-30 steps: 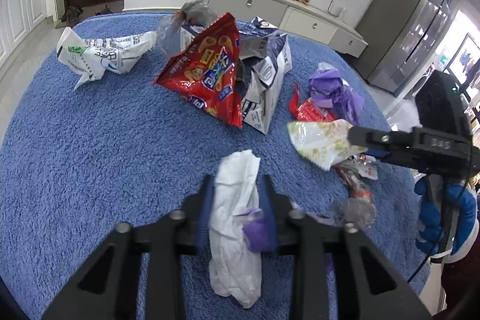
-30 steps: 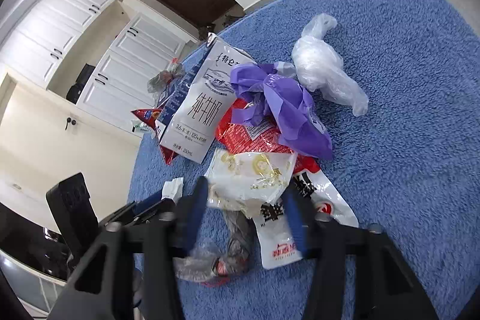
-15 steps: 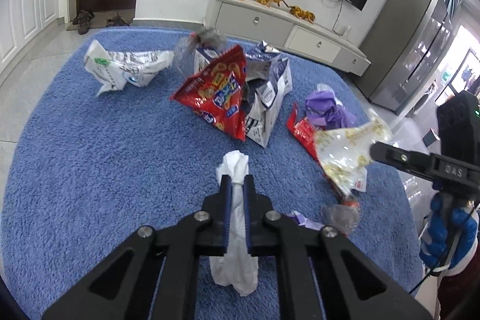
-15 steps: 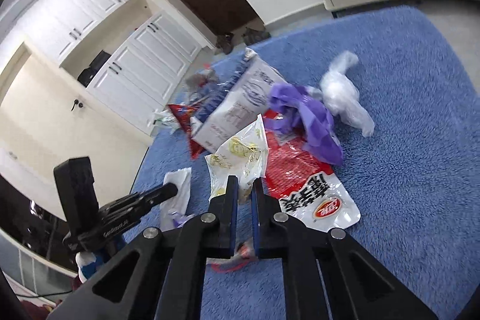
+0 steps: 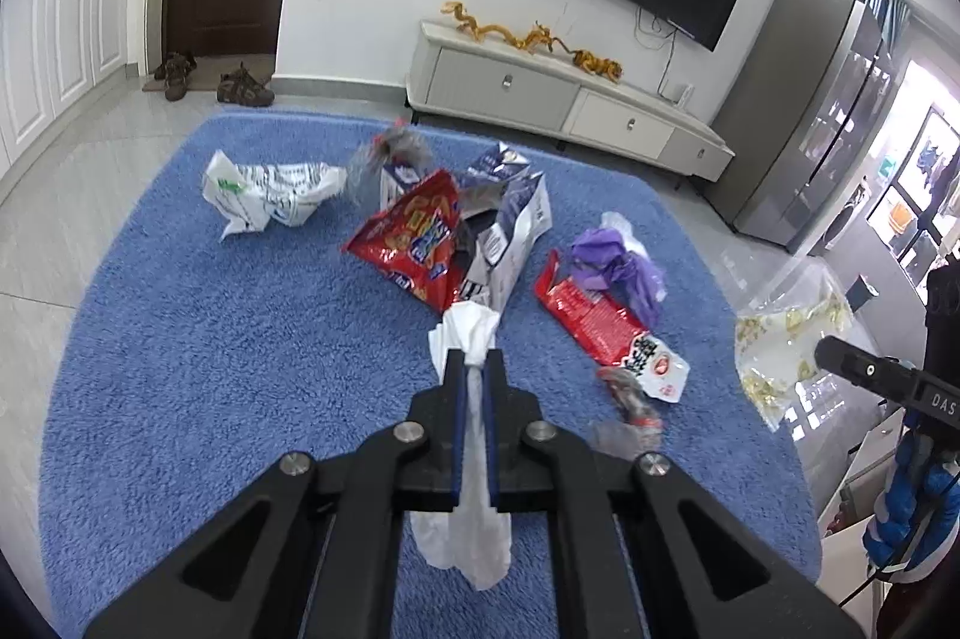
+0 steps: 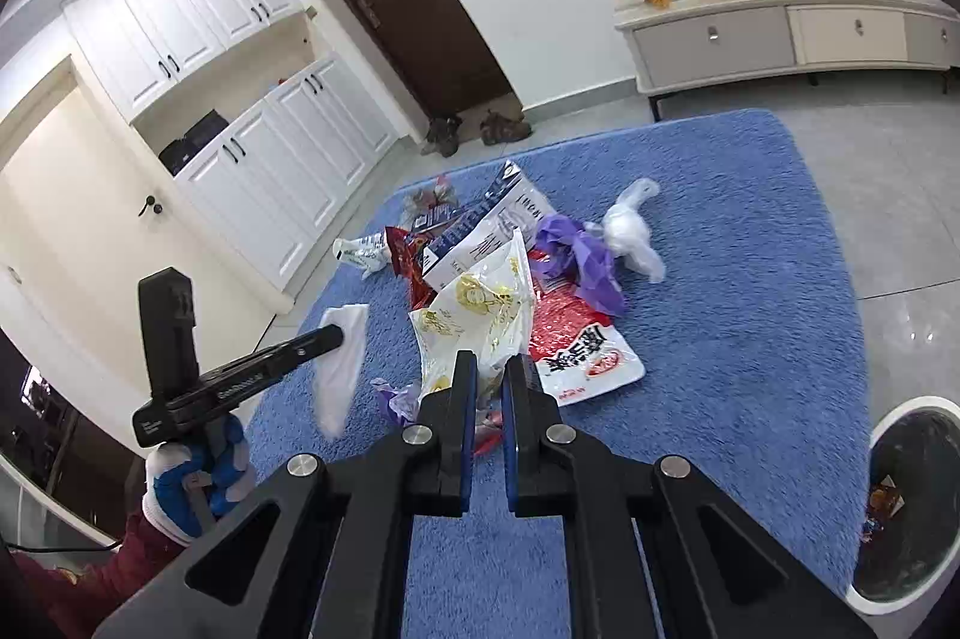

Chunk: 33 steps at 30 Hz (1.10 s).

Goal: Collect trash
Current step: 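Carry tissue and cream wrapper to the bin and release both into it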

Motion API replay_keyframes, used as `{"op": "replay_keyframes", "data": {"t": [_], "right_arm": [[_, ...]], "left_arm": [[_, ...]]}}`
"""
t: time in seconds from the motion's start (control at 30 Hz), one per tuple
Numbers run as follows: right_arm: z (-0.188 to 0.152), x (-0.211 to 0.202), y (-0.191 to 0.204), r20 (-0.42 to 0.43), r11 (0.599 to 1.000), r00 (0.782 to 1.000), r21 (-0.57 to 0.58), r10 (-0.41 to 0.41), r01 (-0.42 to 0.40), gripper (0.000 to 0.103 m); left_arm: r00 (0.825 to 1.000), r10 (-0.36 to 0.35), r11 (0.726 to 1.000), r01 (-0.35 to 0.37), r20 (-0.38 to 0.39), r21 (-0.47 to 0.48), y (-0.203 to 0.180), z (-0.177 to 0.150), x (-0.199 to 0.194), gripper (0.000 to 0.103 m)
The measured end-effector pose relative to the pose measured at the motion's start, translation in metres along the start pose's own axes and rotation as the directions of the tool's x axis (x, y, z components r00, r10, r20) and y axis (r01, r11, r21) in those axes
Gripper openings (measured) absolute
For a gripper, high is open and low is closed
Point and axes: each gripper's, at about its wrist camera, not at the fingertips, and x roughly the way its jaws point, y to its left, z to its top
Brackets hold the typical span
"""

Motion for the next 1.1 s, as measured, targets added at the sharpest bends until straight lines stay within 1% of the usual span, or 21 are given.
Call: {"op": "replay_keyframes", "data": {"t": [0.27,0.47,0.6,0.73,0.9,0.93,1.0,1.07,1.1], "right_arm": [[-0.007,-0.030,0.006,0.055,1.000,0.998,-0.012,-0.010,0.011,0.008],[-0.004,-0.051,0.010,0.094,0.999,0.995,-0.037,-0.029,0.033,0.008],[-0.005,-0.070,0.000,0.125,0.999,0.991,-0.024,-0.044,0.047,0.008],[-0.008,-0.099,-0.021,0.157,0.995,0.983,0.002,-0.094,0.095,0.008],[-0.018,-0.140,-0.062,0.195,0.981,0.961,0.060,-0.194,0.185,0.008],[-0.023,-0.153,-0.075,0.197,0.972,0.952,0.081,-0.234,0.222,0.008],[-0.029,-0.169,-0.094,0.192,0.957,0.938,0.102,-0.287,0.272,0.008],[-0.041,-0.188,-0.118,0.173,0.923,0.908,0.120,-0.382,0.366,0.008],[-0.045,-0.192,-0.126,0.166,0.910,0.896,0.126,-0.412,0.395,0.008]], "left_arm": [[0.998,0.007,1.000,-0.008,0.056,0.019,-0.015,0.005,-0.034,0.004],[0.994,-0.008,0.998,0.002,0.105,0.058,-0.042,0.016,-0.061,0.004],[0.991,-0.040,0.994,0.026,0.128,0.110,-0.075,0.027,-0.071,0.004],[0.988,-0.094,0.983,0.073,0.122,0.167,-0.116,0.034,-0.066,0.004],[0.982,-0.178,0.956,0.158,0.063,0.248,-0.185,0.039,-0.040,0.004],[0.979,-0.198,0.947,0.180,0.044,0.265,-0.203,0.040,-0.032,0.004],[0.973,-0.229,0.930,0.216,0.010,0.297,-0.235,0.039,-0.016,0.004],[0.964,-0.262,0.910,0.259,-0.035,0.325,-0.271,0.036,0.003,0.004],[0.959,-0.277,0.899,0.281,-0.061,0.336,-0.288,0.032,0.012,0.004]]}}
